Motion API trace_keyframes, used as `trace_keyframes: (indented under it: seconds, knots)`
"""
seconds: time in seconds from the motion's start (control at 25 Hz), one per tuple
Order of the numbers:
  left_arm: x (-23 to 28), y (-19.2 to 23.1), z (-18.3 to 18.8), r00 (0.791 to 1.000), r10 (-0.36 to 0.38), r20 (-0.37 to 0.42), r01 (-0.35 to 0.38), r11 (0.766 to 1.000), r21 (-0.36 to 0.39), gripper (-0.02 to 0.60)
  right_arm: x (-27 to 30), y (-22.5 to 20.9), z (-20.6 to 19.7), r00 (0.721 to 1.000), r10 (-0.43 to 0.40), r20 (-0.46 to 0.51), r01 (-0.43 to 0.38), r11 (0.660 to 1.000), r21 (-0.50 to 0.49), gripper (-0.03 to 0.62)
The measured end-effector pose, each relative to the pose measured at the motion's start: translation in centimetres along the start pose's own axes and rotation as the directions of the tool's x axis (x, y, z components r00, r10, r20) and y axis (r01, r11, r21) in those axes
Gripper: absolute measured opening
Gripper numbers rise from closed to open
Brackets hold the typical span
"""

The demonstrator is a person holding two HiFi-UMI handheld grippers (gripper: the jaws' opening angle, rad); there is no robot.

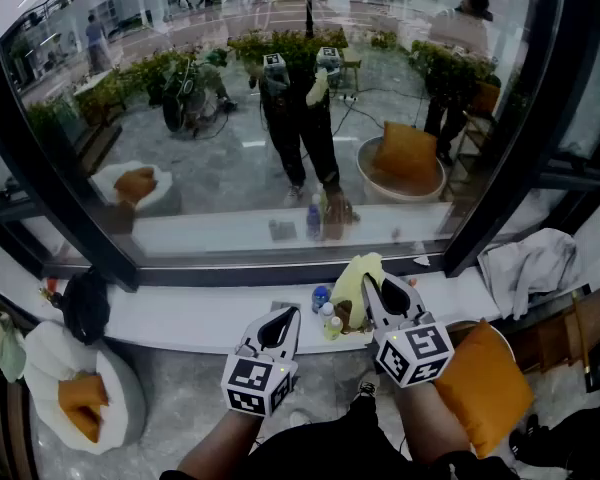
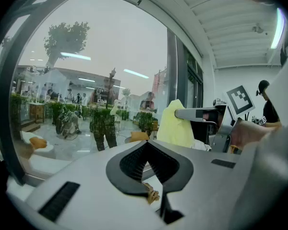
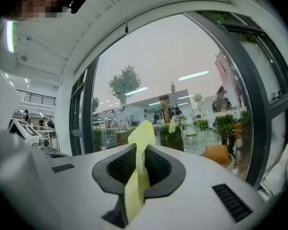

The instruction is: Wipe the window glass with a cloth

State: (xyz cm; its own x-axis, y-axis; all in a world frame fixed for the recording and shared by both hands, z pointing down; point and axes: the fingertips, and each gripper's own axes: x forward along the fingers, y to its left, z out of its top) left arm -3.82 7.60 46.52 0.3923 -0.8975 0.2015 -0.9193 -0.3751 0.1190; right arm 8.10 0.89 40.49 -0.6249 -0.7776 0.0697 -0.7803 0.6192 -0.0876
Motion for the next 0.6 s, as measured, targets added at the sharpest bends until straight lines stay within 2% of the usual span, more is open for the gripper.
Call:
trace_keyframes:
  seconds: [0.6]
  knots:
    - [-0.7,-1.2,0.1,1.000,-0.015,0.004,0.015,1.000,0.007,0.008,-1.6,0.0,0.2,1.000,-0.004,0.000,0.004,1.000,0.015,0.058]
